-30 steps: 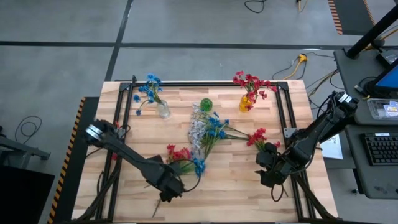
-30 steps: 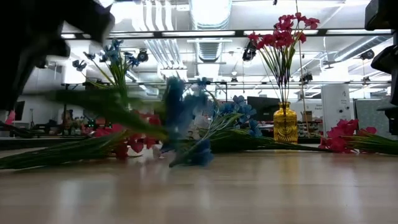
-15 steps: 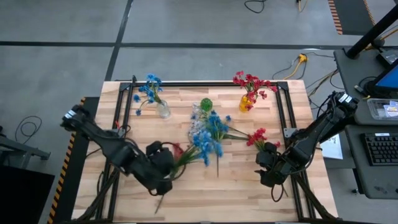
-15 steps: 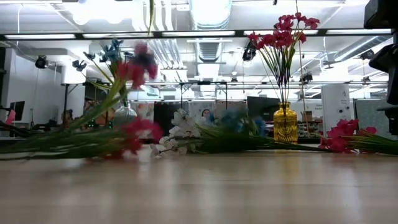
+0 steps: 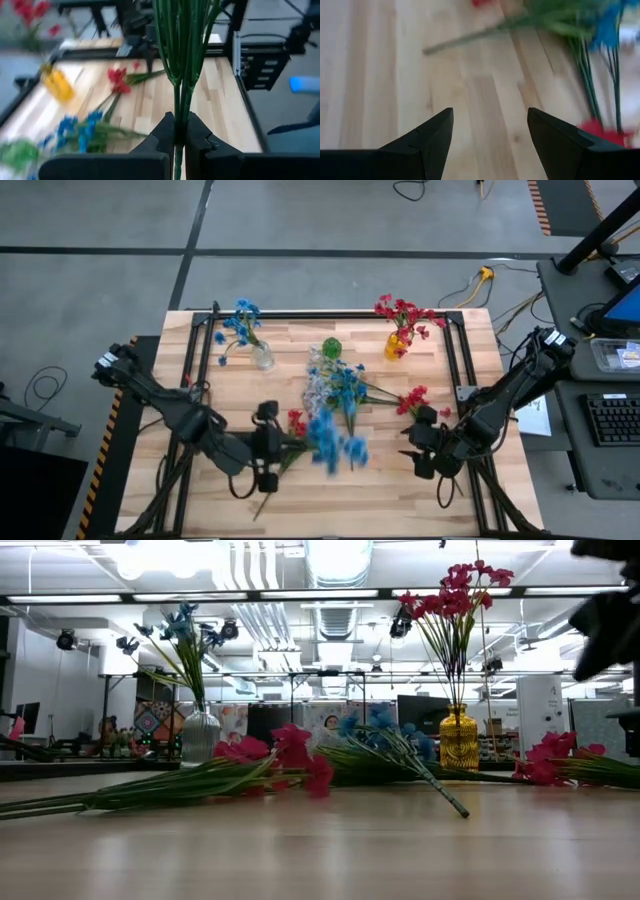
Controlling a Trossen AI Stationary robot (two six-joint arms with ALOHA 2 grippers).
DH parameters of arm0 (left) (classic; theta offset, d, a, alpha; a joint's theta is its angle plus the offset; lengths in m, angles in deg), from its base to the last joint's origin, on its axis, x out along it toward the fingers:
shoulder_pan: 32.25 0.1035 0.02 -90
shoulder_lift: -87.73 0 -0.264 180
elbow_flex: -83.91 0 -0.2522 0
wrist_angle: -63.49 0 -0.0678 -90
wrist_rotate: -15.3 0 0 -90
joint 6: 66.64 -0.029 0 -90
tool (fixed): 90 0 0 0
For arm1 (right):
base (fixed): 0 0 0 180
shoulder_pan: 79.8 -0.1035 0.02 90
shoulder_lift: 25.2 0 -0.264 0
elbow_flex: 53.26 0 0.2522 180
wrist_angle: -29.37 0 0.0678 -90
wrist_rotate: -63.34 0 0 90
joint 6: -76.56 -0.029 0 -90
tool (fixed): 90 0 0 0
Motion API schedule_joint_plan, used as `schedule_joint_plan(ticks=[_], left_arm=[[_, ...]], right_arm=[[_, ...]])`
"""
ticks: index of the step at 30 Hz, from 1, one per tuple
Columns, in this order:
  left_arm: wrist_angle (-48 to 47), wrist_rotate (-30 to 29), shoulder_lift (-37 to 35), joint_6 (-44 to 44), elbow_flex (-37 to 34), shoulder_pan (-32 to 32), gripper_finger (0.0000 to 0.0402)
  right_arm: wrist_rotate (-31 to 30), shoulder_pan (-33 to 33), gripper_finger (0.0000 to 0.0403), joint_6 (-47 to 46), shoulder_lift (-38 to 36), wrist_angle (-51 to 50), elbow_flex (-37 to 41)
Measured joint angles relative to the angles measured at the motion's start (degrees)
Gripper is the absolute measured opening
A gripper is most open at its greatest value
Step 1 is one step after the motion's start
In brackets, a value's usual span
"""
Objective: Sort flowers into vase by color
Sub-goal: Put the blue flowers into the transparent vase
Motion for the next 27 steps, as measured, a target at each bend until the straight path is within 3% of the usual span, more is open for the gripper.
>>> schedule_joint_plan(ticks=[10,16,20,27], left_arm=[[40.04,-0.03,0.74,-5.3,-24.65,2.72,0.0],[59.13,-0.43,0.72,-8.72,-35.22,2.8,0.0],[63.22,-0.77,0.72,-8.85,-38.35,3.19,0.0],[64.66,-3.49,0.72,-10.64,-40.04,3.33,0.0]], right_arm=[[-11.21,0.0,0.0247,27.04,0.02,25.6,0.0],[-11.47,0.17,0.0247,46.66,0.02,45.83,0.0],[-5.6,2.68,0.0247,53.78,0.02,55.53,0.0],[8.81,12.05,0.0247,54.67,3.98,67.73,0.02]])
